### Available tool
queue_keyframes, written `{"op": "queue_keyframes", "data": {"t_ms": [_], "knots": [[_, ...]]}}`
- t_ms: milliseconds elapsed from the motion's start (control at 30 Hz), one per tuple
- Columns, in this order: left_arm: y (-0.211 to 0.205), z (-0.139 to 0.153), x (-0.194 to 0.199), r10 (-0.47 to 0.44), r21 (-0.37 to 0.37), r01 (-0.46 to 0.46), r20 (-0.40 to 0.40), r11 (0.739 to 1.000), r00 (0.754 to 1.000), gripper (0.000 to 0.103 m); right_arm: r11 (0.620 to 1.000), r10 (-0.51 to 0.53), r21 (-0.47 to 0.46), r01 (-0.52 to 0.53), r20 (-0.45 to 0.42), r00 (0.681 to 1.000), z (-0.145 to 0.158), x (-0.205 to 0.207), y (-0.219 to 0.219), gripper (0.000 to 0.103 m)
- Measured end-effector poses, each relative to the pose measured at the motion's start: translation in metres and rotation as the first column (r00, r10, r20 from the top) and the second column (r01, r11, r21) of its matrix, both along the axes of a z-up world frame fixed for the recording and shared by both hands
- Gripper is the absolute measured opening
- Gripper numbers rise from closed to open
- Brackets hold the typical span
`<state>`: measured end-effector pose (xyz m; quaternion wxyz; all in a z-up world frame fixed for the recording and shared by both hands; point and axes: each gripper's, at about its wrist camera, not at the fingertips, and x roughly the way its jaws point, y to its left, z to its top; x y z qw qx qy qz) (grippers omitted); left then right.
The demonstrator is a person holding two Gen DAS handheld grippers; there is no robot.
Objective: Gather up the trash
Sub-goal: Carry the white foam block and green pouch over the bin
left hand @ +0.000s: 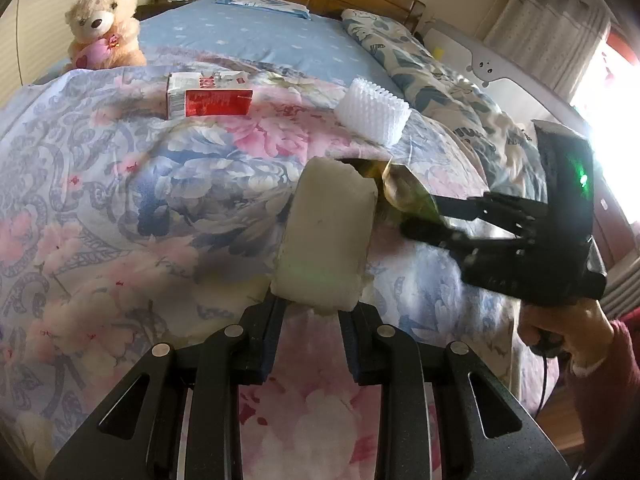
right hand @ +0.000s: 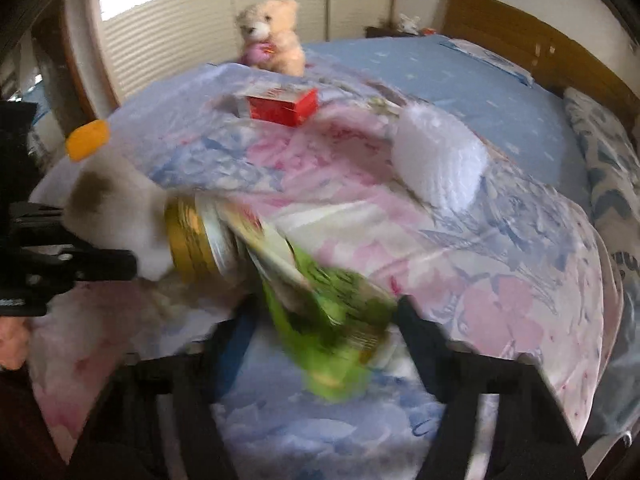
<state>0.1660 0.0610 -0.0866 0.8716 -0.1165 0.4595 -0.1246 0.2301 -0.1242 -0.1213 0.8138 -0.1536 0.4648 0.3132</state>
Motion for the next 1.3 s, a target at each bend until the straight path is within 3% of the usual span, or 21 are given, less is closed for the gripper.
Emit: {"op": "queue_keyframes", "data": {"t_ms": [67, 133, 333, 500, 800, 1300], "knots": [[-0.003, 0.002, 0.0, -0.004, 0.004, 0.004, 0.006, 1.0, 1.0, 0.025, 0.996, -0.061, 0.065, 0.063, -0.031, 0.998, 0.004, 0.002, -0.013, 0.043], [-0.009, 0.005, -0.001, -0.014, 0.008, 0.014, 0.015, 1.0, 1.0, 0.025, 0.979, -0.121, 0.156, 0.128, -0.054, 0.991, 0.012, 0.0, -0.03, 0.027], [-0.034, 0.016, -0.001, -0.062, 0.013, 0.062, 0.035, 0.998, 0.997, 0.024, 0.917, -0.265, 0.279, 0.286, -0.111, 0.958, 0.027, -0.021, -0.072, 0.026], [-0.066, 0.027, -0.002, -0.127, 0.027, 0.125, 0.056, 0.992, 0.99, 0.024, 0.843, -0.361, 0.365, 0.396, -0.161, 0.918, 0.039, -0.045, -0.11, 0.026], [-0.14, 0.041, -0.011, -0.264, 0.069, 0.259, 0.083, 0.963, 0.961, 0.024, 0.709, -0.502, 0.447, 0.545, -0.223, 0.836, 0.048, -0.082, -0.173, 0.026], [-0.236, 0.053, -0.028, -0.43, 0.128, 0.417, 0.103, 0.9, 0.897, 0.024, 0.587, -0.641, 0.477, 0.654, -0.22, 0.735, 0.051, -0.127, -0.252, 0.026]]}}
